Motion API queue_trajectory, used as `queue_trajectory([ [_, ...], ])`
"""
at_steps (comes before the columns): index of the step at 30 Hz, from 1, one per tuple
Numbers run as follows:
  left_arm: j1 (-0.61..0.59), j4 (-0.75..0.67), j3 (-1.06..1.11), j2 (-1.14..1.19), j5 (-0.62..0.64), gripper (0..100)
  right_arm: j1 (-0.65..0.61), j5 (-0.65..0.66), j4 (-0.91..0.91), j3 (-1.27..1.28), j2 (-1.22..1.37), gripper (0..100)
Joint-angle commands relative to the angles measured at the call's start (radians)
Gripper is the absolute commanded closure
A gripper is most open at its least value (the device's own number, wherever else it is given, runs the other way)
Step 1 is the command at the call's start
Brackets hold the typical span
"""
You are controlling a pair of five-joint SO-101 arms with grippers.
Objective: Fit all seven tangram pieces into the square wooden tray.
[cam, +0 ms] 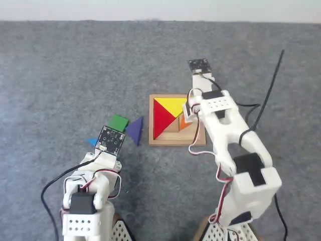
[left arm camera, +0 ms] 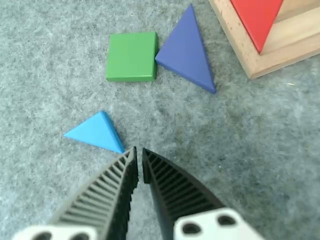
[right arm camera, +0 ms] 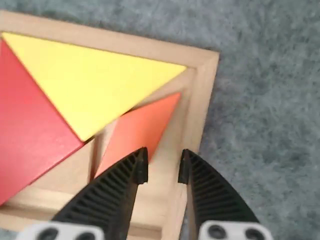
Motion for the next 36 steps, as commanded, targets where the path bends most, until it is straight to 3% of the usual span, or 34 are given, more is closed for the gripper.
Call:
queue_trajectory([
  [1, -0.005, 0.003, -0.007, -0.023, -0.011, 98, 0.044, 0.023, 0.005, -0.094, 0.031, 87.9],
  [6, -0.005, 0.003, -0.007, -0.023, -0.011, 98, 0.030, 0.025, 0.067, -0.117, -0.054, 87.9],
  [9, -0.005, 0.003, -0.007, -0.023, -0.011, 98, -0.044, 0.025, 0.067, -0.054, -0.174, 87.9],
  [15, -0.005, 0.003, -0.007, -0.023, -0.011, 98, -0.162, 0.046, -0.171, 0.198, -0.309, 87.9],
  [21, -0.005, 0.003, -0.007, -0.023, -0.011, 98, -0.127, 0.026, -0.209, 0.203, -0.188, 87.9],
  [28, -0.005, 0.003, -0.007, -0.023, -0.011, 98, -0.104, 0.032, -0.127, 0.083, -0.050, 87.9],
  [36, -0.005, 0.003, -0.007, -0.023, -0.011, 98, 0.048, 0.034, -0.107, -0.021, 0.007, 88.1],
])
